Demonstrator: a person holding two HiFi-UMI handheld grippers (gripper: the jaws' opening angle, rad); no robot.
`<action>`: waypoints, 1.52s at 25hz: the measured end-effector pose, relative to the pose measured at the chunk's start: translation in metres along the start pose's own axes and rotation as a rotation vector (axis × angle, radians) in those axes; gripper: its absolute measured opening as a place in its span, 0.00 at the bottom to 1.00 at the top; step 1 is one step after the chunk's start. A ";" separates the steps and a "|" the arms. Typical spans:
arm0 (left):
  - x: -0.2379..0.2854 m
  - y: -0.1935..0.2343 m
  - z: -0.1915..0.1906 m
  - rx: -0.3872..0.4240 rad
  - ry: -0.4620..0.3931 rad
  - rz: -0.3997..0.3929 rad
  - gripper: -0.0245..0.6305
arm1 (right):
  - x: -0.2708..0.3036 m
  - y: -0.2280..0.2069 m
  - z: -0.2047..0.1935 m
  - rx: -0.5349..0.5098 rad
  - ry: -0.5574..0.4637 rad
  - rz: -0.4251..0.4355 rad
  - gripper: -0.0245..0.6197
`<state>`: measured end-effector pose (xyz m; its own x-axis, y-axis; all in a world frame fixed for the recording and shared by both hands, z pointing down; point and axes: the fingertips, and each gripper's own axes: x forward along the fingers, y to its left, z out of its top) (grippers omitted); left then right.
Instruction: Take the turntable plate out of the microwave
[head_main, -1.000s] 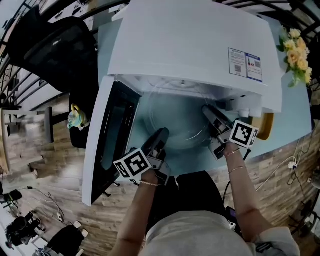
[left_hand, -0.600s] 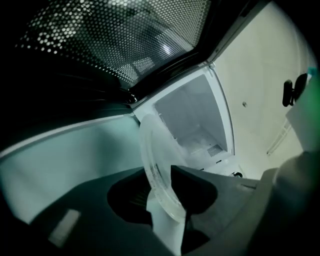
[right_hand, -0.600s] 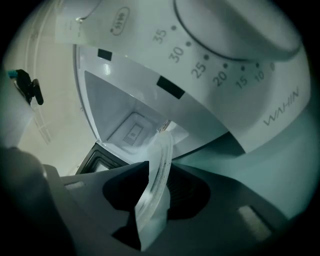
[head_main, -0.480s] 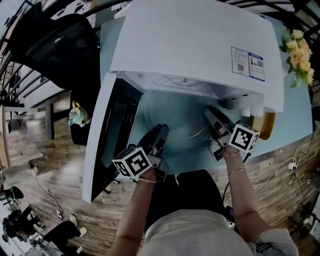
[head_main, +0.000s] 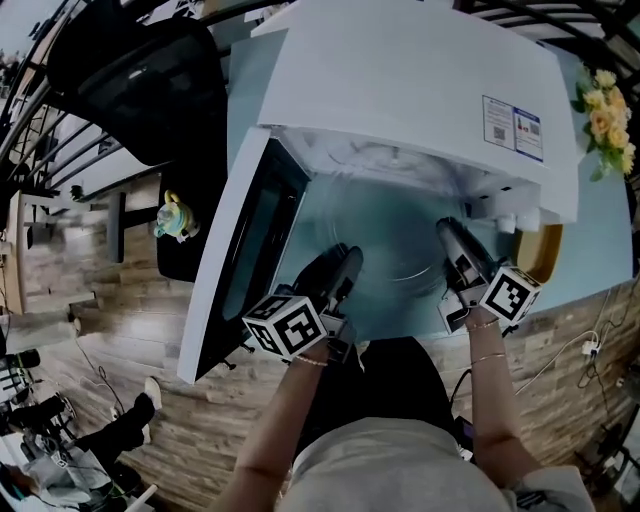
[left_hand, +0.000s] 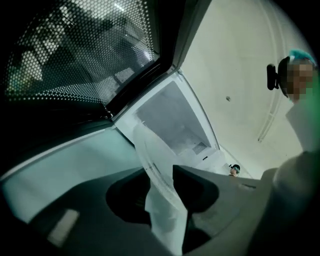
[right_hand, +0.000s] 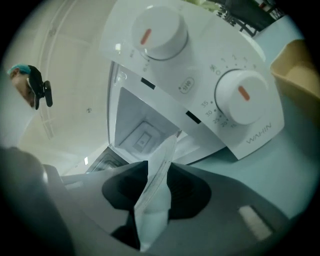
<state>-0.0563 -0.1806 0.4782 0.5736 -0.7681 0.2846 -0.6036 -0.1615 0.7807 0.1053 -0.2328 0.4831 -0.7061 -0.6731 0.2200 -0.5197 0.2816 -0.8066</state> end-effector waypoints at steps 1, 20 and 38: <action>-0.002 -0.004 0.002 0.012 -0.005 -0.006 0.26 | -0.002 0.003 0.001 0.000 -0.008 0.007 0.26; -0.087 -0.040 -0.019 0.059 0.009 -0.075 0.27 | -0.067 0.065 -0.044 -0.025 -0.061 -0.037 0.27; -0.145 -0.079 -0.038 0.140 0.049 -0.195 0.27 | -0.138 0.119 -0.080 -0.025 -0.205 -0.065 0.28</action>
<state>-0.0711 -0.0330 0.3966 0.7108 -0.6836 0.1655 -0.5480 -0.3907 0.7397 0.1023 -0.0520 0.4004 -0.5592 -0.8149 0.1528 -0.5749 0.2483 -0.7796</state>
